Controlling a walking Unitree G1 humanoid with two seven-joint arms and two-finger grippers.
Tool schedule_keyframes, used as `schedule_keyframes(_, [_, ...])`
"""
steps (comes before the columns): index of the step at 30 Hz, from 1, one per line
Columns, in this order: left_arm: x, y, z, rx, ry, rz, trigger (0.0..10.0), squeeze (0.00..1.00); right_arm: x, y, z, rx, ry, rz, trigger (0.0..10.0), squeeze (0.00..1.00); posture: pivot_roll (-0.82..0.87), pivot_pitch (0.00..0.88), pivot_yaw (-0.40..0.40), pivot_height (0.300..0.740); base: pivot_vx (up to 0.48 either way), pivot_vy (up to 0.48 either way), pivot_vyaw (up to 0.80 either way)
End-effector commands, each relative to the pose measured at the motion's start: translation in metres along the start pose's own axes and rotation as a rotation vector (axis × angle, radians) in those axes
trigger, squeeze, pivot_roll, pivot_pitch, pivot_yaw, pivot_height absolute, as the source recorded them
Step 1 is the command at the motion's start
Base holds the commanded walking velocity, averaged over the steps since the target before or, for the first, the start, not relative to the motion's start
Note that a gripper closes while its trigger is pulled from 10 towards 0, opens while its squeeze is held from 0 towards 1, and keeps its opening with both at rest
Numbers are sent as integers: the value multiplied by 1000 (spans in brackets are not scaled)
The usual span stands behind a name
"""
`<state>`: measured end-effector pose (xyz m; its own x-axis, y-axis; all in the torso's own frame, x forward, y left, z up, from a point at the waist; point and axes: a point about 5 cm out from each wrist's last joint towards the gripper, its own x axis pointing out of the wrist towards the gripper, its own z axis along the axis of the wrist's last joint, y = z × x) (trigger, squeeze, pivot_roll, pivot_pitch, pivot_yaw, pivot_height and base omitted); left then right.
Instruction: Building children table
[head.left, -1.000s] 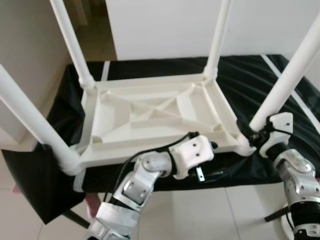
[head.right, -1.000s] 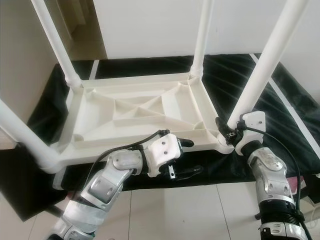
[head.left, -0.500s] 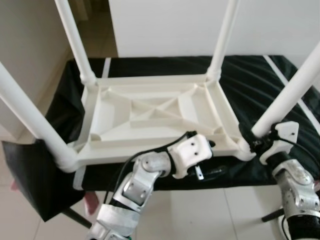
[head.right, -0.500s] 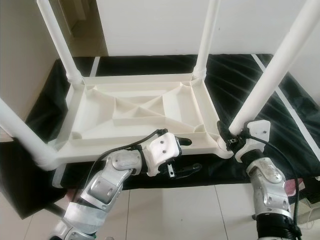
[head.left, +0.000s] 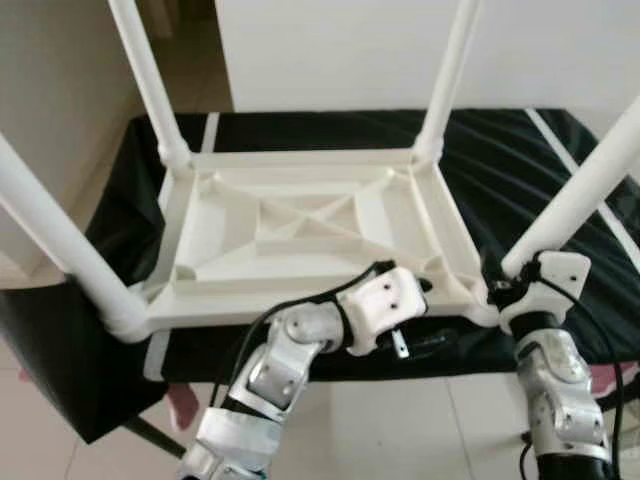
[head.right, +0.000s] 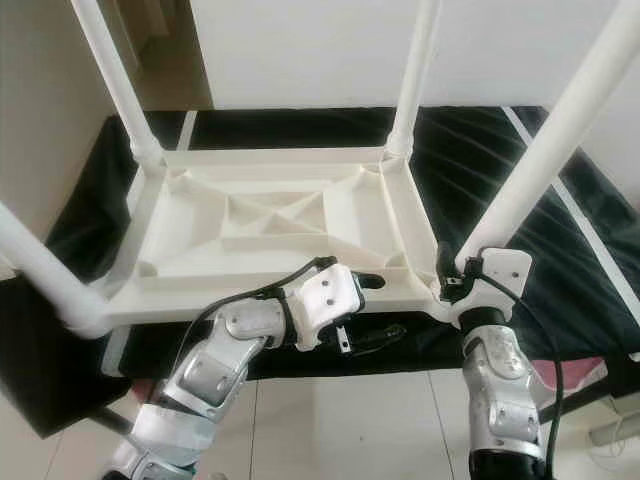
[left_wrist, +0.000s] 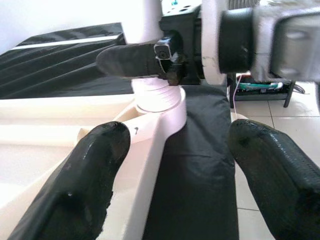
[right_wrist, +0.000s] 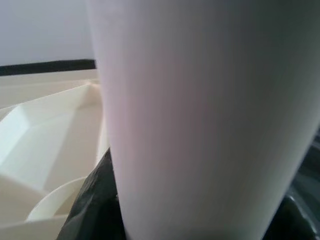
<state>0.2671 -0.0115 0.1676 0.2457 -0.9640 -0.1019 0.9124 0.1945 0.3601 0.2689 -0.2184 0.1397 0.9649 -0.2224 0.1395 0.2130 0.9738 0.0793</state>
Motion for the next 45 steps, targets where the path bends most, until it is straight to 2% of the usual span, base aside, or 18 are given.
schedule_keyframes(1, [2,10,1,3,-10,178,10000,0,-12,-4,-22,33,116,-131,10000,0,-129,72,14,740,0,0,0])
schedule_keyframes(7, [4,11,1,16,-12,175,10000,0,-19,3,-24,38,117,-258,10000,0,-135,67,14,740,0,0,0])
schedule_keyframes(9, [5,15,3,22,-22,181,10000,0,-23,12,-27,77,144,-313,10000,0,-131,59,13,740,0,0,0])
schedule_keyframes(14, [6,17,6,27,-34,183,10000,0,-26,17,-27,94,154,-317,10000,0,-134,49,12,740,0,0,0])
schedule_keyframes(18, [6,18,4,32,-33,185,10000,0,-25,14,-25,83,146,-323,10000,0,-131,42,6,740,0,0,0])
schedule_keyframes(20, [6,20,5,39,-35,198,10000,0,-24,11,-18,79,98,-316,10000,0,-128,34,3,740,0,0,0])
schedule_keyframes(22, [7,22,7,27,-56,205,10000,0,-23,14,-10,114,38,-259,10000,0,-130,34,-4,740,0,0,0])
schedule_keyframes(27, [8,22,5,32,-52,205,10000,0,-23,17,-8,122,27,-238,10000,0,-129,34,-6,740,0,0,0])
schedule_keyframes(28, [9,21,7,29,-56,213,10000,0,-23,18,0,108,-15,-188,10000,1000,-121,39,-13,740,0,0,0])
schedule_keyframes(36, [6,21,3,24,-47,234,10000,0,-22,17,2,92,-21,-100,10000,1000,-90,53,-32,740,0,0,0])
schedule_keyframes(37, [5,20,2,21,-43,239,10000,0,-21,14,2,78,-17,-70,10000,812,-84,55,-32,740,0,0,0])
schedule_keyframes(38, [4,20,2,20,-40,241,10000,0,-19,10,2,69,-19,-36,10000,0,-76,56,-35,740,0,0,0])
schedule_keyframes(45, [1,18,-2,8,-29,239,10000,0,-8,-7,4,10,-12,140,10000,0,-65,56,-32,740,0,0,0])
